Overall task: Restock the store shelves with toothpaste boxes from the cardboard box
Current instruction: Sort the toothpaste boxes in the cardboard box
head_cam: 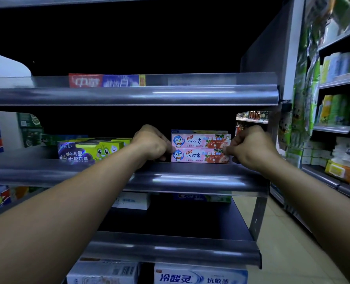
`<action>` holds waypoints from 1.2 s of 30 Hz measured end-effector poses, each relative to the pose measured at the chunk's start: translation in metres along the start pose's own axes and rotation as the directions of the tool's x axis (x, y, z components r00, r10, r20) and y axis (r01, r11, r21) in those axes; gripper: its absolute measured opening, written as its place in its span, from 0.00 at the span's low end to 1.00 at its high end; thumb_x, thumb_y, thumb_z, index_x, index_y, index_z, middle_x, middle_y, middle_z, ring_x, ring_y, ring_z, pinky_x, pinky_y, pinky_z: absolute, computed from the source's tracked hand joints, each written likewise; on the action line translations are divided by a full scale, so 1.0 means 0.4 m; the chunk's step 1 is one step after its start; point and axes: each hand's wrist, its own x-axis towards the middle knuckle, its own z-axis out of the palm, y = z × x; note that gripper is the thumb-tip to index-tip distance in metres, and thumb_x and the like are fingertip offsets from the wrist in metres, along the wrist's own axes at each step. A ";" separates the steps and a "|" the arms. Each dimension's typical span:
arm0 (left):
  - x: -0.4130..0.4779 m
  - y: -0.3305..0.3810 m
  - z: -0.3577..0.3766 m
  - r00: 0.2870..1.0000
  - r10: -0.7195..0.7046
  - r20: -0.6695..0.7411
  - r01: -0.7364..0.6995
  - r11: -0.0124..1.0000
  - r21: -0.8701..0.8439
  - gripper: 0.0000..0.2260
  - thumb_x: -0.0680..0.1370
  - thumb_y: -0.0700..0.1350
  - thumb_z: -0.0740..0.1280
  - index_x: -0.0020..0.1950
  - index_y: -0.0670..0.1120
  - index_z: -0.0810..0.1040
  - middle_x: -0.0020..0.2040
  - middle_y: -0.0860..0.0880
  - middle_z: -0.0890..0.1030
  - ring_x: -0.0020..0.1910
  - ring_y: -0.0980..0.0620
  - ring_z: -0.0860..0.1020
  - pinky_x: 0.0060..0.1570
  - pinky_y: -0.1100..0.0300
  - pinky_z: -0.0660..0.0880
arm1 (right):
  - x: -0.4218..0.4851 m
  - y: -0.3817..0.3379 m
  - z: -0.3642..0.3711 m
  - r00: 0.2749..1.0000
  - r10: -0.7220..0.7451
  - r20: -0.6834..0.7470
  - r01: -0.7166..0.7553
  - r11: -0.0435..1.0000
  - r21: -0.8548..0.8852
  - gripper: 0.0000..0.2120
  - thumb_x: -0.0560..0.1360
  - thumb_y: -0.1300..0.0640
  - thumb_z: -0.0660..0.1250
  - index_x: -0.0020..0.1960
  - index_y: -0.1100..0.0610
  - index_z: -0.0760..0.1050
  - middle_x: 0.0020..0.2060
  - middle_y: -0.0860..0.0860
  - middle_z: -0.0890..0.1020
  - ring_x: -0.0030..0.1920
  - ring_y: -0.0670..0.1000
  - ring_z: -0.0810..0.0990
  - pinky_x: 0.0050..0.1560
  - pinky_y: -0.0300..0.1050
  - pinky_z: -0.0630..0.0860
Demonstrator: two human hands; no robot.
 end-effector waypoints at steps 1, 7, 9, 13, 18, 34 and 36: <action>0.001 -0.003 0.001 1.000 -0.002 -0.001 0.002 1.000 -0.006 0.06 0.69 0.39 0.81 0.40 0.41 0.86 0.38 0.42 0.87 0.33 0.44 0.84 0.41 0.51 0.84 | 0.002 0.000 0.003 1.000 0.009 -0.005 -0.009 1.000 -0.008 0.15 0.68 0.53 0.82 0.33 0.59 0.79 0.33 0.54 0.84 0.38 0.57 0.85 0.45 0.51 0.82; -0.043 -0.013 -0.036 0.947 0.145 -0.287 -0.111 0.985 0.132 0.10 0.67 0.53 0.82 0.34 0.51 0.84 0.36 0.53 0.85 0.41 0.50 0.83 0.42 0.60 0.75 | -0.052 -0.007 -0.022 0.968 -0.167 -0.186 0.125 0.967 -0.221 0.09 0.74 0.49 0.75 0.42 0.54 0.83 0.38 0.54 0.83 0.40 0.58 0.81 0.36 0.45 0.74; -0.096 -0.025 -0.069 0.910 0.221 -0.352 -0.213 0.975 0.061 0.09 0.69 0.51 0.81 0.34 0.51 0.83 0.33 0.54 0.84 0.36 0.53 0.81 0.41 0.58 0.77 | -0.114 -0.012 -0.024 0.862 -0.390 -0.324 0.311 0.911 -0.271 0.06 0.75 0.52 0.72 0.48 0.55 0.84 0.40 0.54 0.86 0.42 0.60 0.83 0.42 0.51 0.80; -0.280 -0.125 -0.136 0.911 0.257 -0.324 -0.310 0.943 -0.123 0.08 0.72 0.45 0.79 0.37 0.47 0.83 0.32 0.48 0.83 0.30 0.53 0.78 0.34 0.60 0.74 | -0.276 -0.030 0.021 0.723 -0.553 -0.415 0.553 0.822 -0.132 0.05 0.76 0.56 0.72 0.49 0.57 0.84 0.37 0.52 0.85 0.36 0.51 0.82 0.42 0.48 0.79; -0.551 -0.371 -0.188 0.973 0.048 -0.226 -0.094 0.976 -0.197 0.03 0.75 0.40 0.76 0.44 0.45 0.84 0.36 0.42 0.85 0.30 0.54 0.81 0.30 0.67 0.75 | -0.535 -0.042 0.180 0.870 -0.418 -0.260 0.488 0.804 0.340 0.01 0.78 0.56 0.72 0.49 0.51 0.82 0.39 0.38 0.81 0.38 0.36 0.80 0.45 0.28 0.74; -1.110 -0.999 -0.063 0.762 -0.643 -0.077 0.580 0.625 0.522 0.20 0.71 0.64 0.71 0.53 0.53 0.75 0.49 0.51 0.78 0.49 0.46 0.79 0.45 0.54 0.75 | -1.067 0.101 0.607 0.759 0.089 0.645 -0.383 0.862 0.332 0.12 0.74 0.63 0.75 0.43 0.46 0.83 0.36 0.46 0.86 0.37 0.54 0.85 0.43 0.56 0.82; -1.135 -1.001 -0.053 0.795 -0.602 -0.070 0.537 0.646 0.542 0.20 0.72 0.61 0.73 0.58 0.52 0.78 0.51 0.50 0.78 0.52 0.46 0.79 0.46 0.54 0.75 | -1.085 0.101 0.603 0.727 0.117 0.677 -0.403 0.871 0.283 0.04 0.72 0.52 0.76 0.44 0.43 0.84 0.38 0.45 0.86 0.38 0.53 0.85 0.44 0.60 0.82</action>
